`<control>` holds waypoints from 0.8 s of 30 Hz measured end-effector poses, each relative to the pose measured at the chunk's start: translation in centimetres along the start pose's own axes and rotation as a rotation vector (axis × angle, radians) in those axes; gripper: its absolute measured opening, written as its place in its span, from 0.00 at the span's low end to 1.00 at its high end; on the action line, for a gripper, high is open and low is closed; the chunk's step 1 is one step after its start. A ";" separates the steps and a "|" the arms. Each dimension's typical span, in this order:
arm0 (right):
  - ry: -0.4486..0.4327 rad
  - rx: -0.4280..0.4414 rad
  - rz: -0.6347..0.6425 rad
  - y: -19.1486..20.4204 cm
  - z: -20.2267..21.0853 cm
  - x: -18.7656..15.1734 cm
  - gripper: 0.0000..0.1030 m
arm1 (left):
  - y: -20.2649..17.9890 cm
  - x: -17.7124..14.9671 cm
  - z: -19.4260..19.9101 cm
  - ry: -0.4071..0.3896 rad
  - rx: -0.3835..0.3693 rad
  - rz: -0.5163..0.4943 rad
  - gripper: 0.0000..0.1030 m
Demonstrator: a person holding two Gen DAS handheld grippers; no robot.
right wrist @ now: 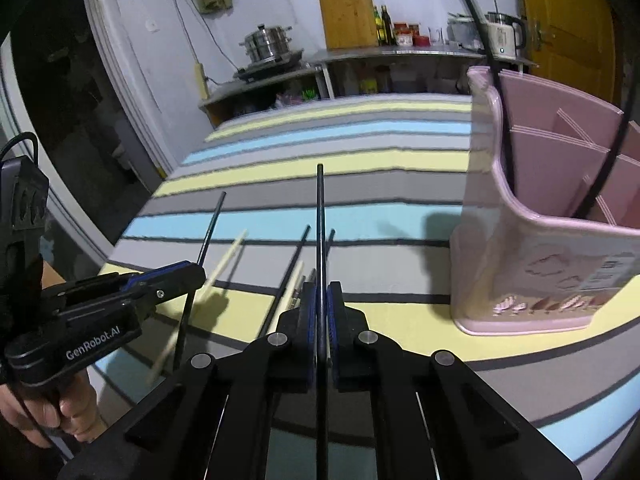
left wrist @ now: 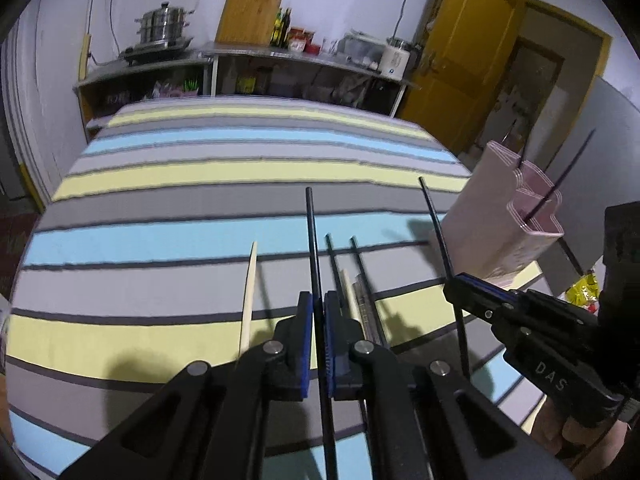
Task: Organize utensils
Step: 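Lift both black chopsticks and carry them over the pink basket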
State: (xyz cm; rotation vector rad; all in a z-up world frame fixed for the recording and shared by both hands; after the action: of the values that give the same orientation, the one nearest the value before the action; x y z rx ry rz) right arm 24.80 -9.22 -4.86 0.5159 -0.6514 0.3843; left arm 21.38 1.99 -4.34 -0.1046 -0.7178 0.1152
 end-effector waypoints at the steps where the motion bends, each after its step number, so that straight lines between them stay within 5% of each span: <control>1: -0.012 0.005 0.001 0.2 0.7 0.2 0.06 | -0.1 0.2 0.7 -0.012 -0.003 -0.005 0.06; 24: -0.211 0.005 -0.005 1.4 12.4 1.1 0.06 | -3.3 2.6 10.9 -0.166 -0.079 -0.077 0.06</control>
State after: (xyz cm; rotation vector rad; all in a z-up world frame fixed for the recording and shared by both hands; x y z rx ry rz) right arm 19.10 -14.89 4.72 0.5670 -0.8524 0.3289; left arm 16.34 -0.26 5.88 -0.1438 -0.8909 0.0224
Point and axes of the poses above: each gripper's, at about its wrist camera, not at the fingertips, and z roughly against the way its jaws point, y to its left, x to its top, the point moved 8 cm from there along -z, roughly the way its jaws point, and after that the axes turned 8 degrees about x, right-handed, at the moved point
